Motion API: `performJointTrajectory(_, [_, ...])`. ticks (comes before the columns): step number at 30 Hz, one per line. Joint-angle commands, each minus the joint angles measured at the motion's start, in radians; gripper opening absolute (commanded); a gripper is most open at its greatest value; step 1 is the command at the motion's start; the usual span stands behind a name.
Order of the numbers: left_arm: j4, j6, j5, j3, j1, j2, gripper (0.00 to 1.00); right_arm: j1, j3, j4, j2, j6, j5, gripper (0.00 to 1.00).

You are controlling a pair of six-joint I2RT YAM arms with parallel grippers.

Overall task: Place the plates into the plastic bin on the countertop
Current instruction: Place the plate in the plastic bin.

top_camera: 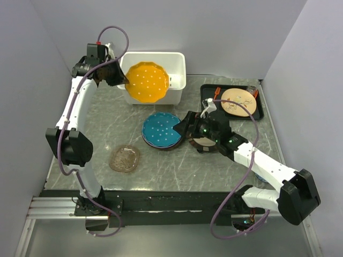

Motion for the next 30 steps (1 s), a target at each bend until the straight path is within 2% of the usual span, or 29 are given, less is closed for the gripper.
performJointTrajectory(1, [0.140, -0.094, 0.105, 0.091, 0.038, -0.026, 0.01, -0.006, -0.016, 0.004, -0.042, -0.020, 0.017, 1.00])
performJointTrajectory(10, [0.287, -0.237, 0.177, 0.069, 0.089, -0.014, 0.01, -0.007, -0.013, -0.023, -0.053, -0.035, 0.039, 1.00])
performJointTrajectory(18, [0.378, -0.318, 0.100, 0.068, 0.090, 0.003, 0.01, -0.007, -0.021, -0.028, -0.052, -0.038, 0.042, 1.00])
performJointTrajectory(30, [0.540, -0.387, -0.035, -0.021, 0.081, 0.014, 0.01, -0.007, -0.042, -0.022, -0.059, -0.038, 0.046, 1.00])
